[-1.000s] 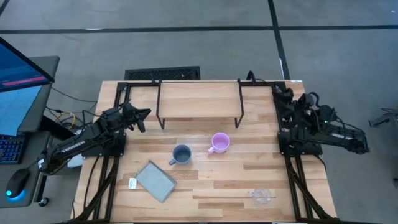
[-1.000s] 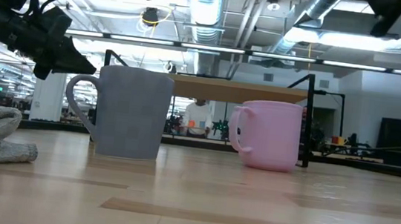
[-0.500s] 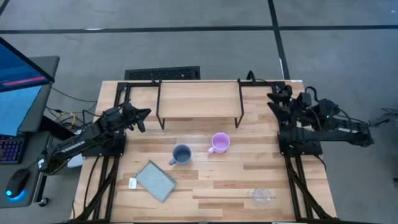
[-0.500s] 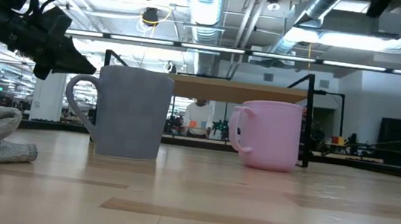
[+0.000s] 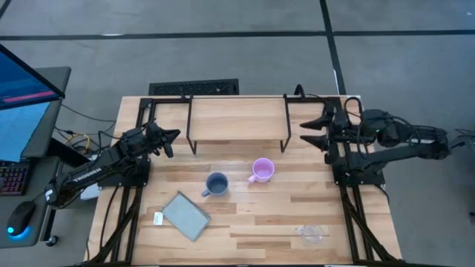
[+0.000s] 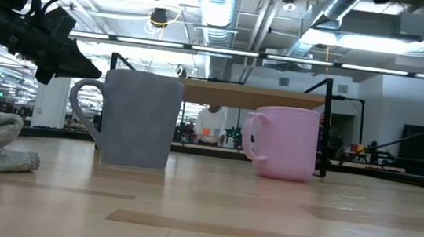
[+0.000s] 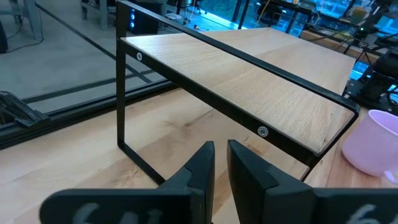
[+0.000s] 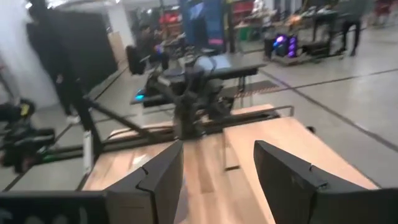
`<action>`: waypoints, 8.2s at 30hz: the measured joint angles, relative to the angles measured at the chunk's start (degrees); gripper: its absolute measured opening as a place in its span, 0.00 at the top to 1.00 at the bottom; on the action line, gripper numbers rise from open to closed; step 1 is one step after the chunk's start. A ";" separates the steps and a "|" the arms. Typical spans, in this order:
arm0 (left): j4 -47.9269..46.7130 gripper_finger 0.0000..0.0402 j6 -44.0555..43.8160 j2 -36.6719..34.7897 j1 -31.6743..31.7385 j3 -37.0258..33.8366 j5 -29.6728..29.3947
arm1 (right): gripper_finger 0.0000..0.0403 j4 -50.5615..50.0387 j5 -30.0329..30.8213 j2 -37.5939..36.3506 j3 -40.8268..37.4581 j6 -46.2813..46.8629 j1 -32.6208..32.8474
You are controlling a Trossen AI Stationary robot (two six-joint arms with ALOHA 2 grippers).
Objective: Stack small to large cups/mugs on shelf
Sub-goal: Put the transparent mug on the shelf
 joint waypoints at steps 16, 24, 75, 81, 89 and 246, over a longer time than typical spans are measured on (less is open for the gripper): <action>-0.02 0.92 0.00 -0.01 -0.01 0.00 0.00 | 0.46 -25.22 -2.52 13.38 11.11 16.90 17.99; -0.02 0.92 0.01 -0.01 0.00 0.00 -0.02 | 0.46 -32.95 -7.79 23.12 15.37 27.86 26.51; -0.11 0.92 1.42 0.00 -0.02 0.02 0.83 | 0.58 -33.54 -9.18 54.61 15.58 44.35 45.59; -0.09 0.92 1.45 -0.01 -0.02 0.02 0.85 | 0.59 -34.40 -8.93 54.59 15.45 44.44 45.53; -0.07 0.92 1.42 -0.01 -0.02 0.02 0.87 | 0.59 -34.92 -7.96 54.57 14.94 44.57 45.53; -0.04 0.92 1.53 0.09 -0.02 0.00 0.42 | 0.99 -70.72 -11.73 74.35 70.09 -24.96 -37.09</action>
